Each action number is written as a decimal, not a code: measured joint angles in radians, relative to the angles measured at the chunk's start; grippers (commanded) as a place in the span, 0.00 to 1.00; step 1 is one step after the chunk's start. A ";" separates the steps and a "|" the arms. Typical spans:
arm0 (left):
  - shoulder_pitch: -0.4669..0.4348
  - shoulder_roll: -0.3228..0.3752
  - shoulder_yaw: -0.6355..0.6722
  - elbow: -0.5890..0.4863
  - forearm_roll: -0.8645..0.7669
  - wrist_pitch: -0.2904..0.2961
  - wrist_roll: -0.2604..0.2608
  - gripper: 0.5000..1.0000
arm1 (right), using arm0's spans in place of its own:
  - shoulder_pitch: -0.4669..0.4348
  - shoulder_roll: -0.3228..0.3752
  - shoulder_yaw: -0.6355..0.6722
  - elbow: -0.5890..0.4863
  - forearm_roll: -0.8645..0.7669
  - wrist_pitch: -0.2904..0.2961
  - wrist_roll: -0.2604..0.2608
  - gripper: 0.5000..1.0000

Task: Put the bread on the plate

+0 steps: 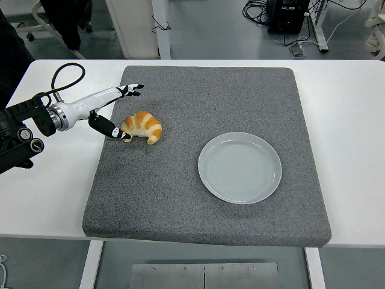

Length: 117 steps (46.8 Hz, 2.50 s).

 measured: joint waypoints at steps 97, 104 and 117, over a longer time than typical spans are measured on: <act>0.009 -0.139 0.053 0.131 0.132 0.118 -0.006 0.36 | 0.000 0.000 0.000 0.000 0.000 -0.001 0.000 1.00; 0.009 -0.140 0.053 0.131 0.126 0.117 -0.006 0.35 | 0.000 0.000 0.000 0.000 0.000 -0.001 0.000 1.00; 0.007 -0.140 0.052 0.131 0.126 0.117 -0.014 0.25 | 0.000 0.000 0.000 0.000 0.000 0.000 0.000 1.00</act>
